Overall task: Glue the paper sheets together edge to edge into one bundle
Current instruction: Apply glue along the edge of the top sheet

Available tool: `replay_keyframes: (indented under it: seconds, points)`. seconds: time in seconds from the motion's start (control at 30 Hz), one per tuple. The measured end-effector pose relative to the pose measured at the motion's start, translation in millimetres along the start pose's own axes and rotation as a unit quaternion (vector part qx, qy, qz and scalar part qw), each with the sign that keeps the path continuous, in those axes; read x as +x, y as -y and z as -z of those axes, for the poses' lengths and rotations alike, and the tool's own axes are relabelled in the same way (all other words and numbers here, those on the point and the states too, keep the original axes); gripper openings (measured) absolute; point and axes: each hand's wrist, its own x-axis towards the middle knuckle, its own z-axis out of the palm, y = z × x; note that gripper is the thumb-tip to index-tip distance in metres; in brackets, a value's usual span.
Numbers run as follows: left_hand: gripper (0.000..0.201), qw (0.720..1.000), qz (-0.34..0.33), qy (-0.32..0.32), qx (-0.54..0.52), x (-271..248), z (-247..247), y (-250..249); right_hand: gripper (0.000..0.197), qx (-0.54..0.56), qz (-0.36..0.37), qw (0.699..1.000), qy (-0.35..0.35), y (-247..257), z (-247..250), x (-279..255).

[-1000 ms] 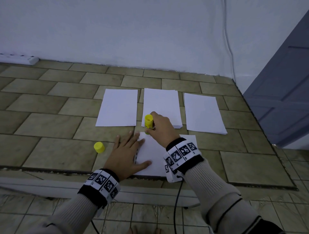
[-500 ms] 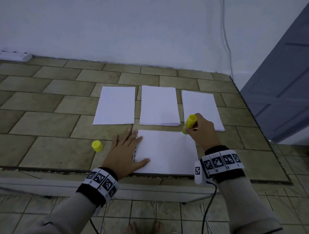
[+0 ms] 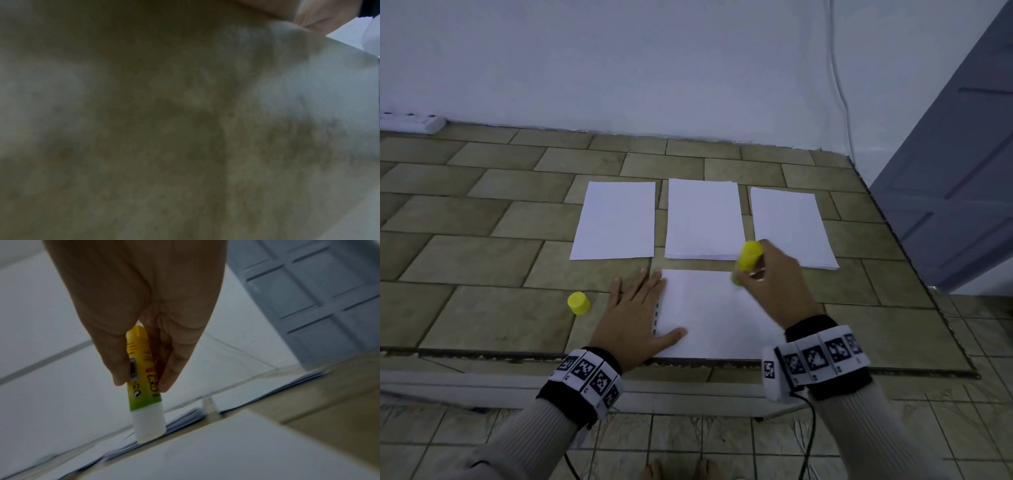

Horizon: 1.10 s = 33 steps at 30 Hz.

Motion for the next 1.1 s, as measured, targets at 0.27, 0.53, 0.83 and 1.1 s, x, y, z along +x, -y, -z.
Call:
replay_keyframes:
  seconds: [0.27,0.53,0.83,1.1]
  points:
    - [0.112,1.0,-0.016,-0.004,-0.025,0.1,1.3,-0.4,0.024,0.024,0.076,0.984,0.156,45.3,-68.1,-2.3]
    - [0.107,0.999,-0.024,-0.019,-0.029,-0.6,-0.7,0.4,0.027,-0.015,0.087,0.983,0.163,38.2,-78.9,-1.4]
    - [0.125,1.0,0.007,0.017,0.006,1.5,1.6,-1.0,0.016,0.007,0.057,0.991,0.124,6.5,-27.3,-10.6]
    - [0.124,1.0,0.003,0.012,-0.001,0.6,0.8,-0.6,0.015,-0.023,0.032,0.998,0.045,-36.2,24.6,-21.8]
